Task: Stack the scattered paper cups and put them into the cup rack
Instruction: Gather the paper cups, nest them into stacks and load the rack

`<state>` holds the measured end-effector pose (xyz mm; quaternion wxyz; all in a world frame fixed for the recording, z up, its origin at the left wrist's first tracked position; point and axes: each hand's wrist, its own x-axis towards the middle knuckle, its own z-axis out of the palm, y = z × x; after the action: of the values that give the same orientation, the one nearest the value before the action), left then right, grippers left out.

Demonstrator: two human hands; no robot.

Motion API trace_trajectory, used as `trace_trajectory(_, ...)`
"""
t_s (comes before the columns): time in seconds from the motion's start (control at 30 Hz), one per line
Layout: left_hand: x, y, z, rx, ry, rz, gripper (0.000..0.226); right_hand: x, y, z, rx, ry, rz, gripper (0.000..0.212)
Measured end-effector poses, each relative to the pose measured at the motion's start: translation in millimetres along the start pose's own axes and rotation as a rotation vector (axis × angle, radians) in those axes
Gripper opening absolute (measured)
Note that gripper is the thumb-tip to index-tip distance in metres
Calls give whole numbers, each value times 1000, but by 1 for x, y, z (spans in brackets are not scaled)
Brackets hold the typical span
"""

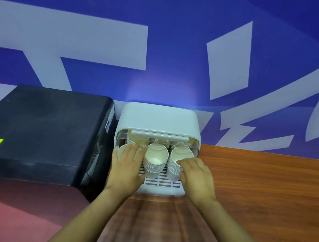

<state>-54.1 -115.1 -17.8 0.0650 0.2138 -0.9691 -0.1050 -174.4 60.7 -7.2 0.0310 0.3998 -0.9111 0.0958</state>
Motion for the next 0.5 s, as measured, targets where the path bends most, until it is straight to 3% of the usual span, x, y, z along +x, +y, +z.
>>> trace_trajectory(0.1,-6,-7,-1,13,-15,-93,79,-1,1,-1,-133,-31,-2,41)
trace_trajectory(0.27,0,-14,6,41,-77,-43,58,3,2,-1,-37,-216,103,29)
trace_trajectory(0.5,15,-3,1,116,-76,-8,58,11,-1,6,15,-180,128,29)
